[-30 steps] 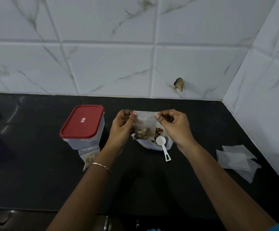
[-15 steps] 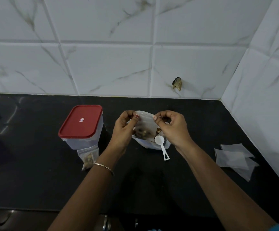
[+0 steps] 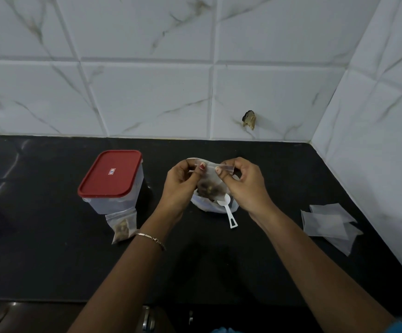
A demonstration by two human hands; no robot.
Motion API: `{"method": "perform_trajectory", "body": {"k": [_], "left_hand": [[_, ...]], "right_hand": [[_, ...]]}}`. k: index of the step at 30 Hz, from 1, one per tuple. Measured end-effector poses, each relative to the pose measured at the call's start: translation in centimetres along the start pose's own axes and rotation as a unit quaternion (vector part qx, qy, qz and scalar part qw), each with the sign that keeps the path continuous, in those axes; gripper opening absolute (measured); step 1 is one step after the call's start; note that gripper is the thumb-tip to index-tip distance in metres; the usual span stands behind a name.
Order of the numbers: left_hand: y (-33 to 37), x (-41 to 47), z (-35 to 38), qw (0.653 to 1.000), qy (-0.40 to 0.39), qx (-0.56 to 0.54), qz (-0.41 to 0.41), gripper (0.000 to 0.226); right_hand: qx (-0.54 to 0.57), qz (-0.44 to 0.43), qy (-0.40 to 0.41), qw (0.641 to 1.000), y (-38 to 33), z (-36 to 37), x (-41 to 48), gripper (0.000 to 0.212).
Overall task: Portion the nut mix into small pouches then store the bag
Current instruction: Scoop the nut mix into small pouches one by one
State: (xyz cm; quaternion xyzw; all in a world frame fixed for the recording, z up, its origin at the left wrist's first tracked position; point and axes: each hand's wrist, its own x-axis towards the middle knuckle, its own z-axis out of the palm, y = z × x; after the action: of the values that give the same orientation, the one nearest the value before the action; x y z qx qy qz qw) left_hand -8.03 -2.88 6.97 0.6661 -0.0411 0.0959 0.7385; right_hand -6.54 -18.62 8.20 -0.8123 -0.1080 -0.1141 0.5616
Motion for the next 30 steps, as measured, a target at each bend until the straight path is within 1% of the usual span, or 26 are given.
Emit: {"method": "perform_trajectory", "body": {"k": [4, 8, 12, 14, 17, 20, 22, 26, 28, 30], "left_hand": [[0.4, -0.1, -0.1, 1.000, -0.014, -0.004, -0.001, 0.015], [0.3, 0.1, -0.1, 1.000, -0.013, 0.012, 0.009, 0.010], [-0.1, 0.1, -0.2, 1.000, -0.022, 0.009, 0.002, 0.014], [-0.3, 0.0, -0.1, 1.000, -0.022, 0.014, -0.002, 0.013], [-0.5, -0.2, -0.3, 1.000, -0.014, 0.023, -0.017, 0.012], [-0.6, -0.6, -1.5, 0.998, 0.007, 0.043, -0.034, 0.007], [-0.9, -1.1, -2.8, 0.996, 0.026, 0.065, -0.048, 0.008], [-1.7, -3.1, -6.4, 0.989, 0.059, 0.097, -0.094, 0.018], [-1.9, -4.7, -8.2, 0.984, 0.086, 0.104, -0.116, 0.016], [-1.9, -6.3, -10.2, 0.977, 0.123, 0.112, -0.134, 0.014]], "right_hand": [[-0.032, -0.032, 0.010, 0.999, 0.0, 0.1, 0.2, 0.007], [0.012, 0.008, 0.001, 1.000, -0.3, 0.4, 0.0, 0.012], [0.029, 0.003, -0.008, 1.000, -0.7, 0.6, 0.0, 0.013], [0.011, 0.000, -0.005, 1.000, -0.5, 0.9, 0.1, 0.011], [-0.020, -0.006, 0.003, 1.000, 0.0, 1.6, 0.5, 0.009], [-0.024, 0.011, 0.021, 0.999, 0.0, 2.3, 0.5, 0.016], [-0.006, 0.036, 0.020, 0.999, 0.0, 3.2, 0.1, 0.021], [0.005, 0.054, -0.025, 0.998, 0.3, 5.9, -0.9, 0.029], [0.009, 0.054, -0.076, 0.996, 0.5, 7.5, -1.3, 0.020], [0.008, 0.056, -0.143, 0.988, 0.6, 9.2, -1.9, 0.008]]}}
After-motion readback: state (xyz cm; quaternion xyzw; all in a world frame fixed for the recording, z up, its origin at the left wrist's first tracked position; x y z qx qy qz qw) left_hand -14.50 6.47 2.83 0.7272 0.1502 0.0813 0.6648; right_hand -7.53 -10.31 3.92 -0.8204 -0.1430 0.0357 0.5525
